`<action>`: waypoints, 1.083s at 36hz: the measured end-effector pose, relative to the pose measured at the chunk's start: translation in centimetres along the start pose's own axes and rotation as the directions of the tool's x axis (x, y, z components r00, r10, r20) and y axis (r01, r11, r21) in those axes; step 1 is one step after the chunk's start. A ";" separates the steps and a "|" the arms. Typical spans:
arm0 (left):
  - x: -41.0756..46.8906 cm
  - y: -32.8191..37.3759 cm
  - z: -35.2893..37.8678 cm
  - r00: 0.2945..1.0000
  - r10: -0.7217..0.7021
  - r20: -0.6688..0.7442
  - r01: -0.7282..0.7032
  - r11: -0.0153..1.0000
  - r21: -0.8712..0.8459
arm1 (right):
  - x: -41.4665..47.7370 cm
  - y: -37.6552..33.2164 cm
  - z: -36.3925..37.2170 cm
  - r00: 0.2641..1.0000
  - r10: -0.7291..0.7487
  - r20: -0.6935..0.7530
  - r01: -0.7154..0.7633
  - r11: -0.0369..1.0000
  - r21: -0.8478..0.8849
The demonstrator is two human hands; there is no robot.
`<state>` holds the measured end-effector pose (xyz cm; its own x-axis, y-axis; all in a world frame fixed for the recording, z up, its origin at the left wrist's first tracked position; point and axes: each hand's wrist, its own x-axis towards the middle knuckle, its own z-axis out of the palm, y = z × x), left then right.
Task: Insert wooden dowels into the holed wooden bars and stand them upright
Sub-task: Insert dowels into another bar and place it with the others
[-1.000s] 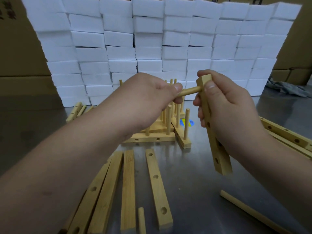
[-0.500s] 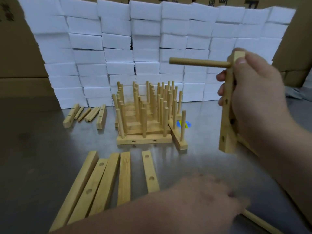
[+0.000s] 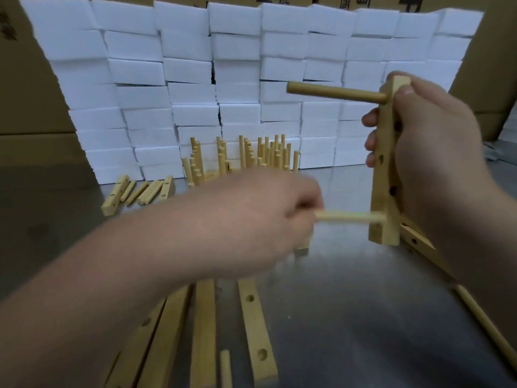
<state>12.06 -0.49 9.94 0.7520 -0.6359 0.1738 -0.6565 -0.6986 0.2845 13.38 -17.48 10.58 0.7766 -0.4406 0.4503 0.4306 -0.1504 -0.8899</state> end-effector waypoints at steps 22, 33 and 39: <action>1.3 -1.0 2.2 0.866 0.139 -0.481 -0.190 0.980 -0.060 | -0.6 0.5 0.7 0.997 0.038 0.071 -0.040 0.999 0.020; 1.4 -1.4 2.2 0.877 0.099 -0.470 -0.216 0.955 -0.202 | -1.1 0.5 0.9 0.979 0.032 0.201 -0.061 0.988 0.140; 1.5 -1.8 1.8 0.868 0.173 -0.466 -0.229 0.971 -0.066 | -1.5 0.9 1.3 0.976 0.032 0.216 -0.065 0.987 0.146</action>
<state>14.24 -0.73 7.99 0.5668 -0.5199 0.6391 -0.8058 -0.5112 0.2988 13.20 -15.76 9.23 0.8711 -0.2436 0.4263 0.4417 0.0093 -0.8971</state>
